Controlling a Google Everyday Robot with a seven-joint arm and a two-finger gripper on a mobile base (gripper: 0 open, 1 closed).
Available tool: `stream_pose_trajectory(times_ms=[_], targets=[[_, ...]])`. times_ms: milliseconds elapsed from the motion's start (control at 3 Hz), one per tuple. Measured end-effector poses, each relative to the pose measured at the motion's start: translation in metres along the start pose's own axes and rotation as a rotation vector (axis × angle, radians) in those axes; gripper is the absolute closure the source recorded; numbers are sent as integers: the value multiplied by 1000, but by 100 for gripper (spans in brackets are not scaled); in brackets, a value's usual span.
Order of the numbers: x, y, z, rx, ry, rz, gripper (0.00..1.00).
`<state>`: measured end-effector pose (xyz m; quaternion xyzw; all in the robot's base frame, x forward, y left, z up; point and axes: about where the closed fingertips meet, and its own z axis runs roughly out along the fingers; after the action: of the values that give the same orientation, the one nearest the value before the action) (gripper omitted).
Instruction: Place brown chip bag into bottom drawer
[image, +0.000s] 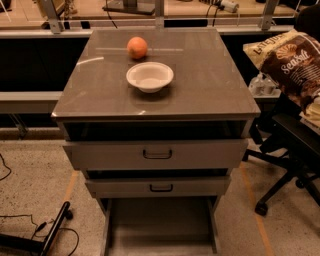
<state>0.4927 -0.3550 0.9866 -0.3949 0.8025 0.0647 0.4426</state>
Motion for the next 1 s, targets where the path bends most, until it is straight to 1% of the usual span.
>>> stream_pose_trajectory(times_ms=[333, 667, 1000], targets=[[0, 0, 0, 0, 0, 0, 100], [16, 7, 7, -16, -2, 22, 100], [59, 25, 8, -54, 48, 18, 100]])
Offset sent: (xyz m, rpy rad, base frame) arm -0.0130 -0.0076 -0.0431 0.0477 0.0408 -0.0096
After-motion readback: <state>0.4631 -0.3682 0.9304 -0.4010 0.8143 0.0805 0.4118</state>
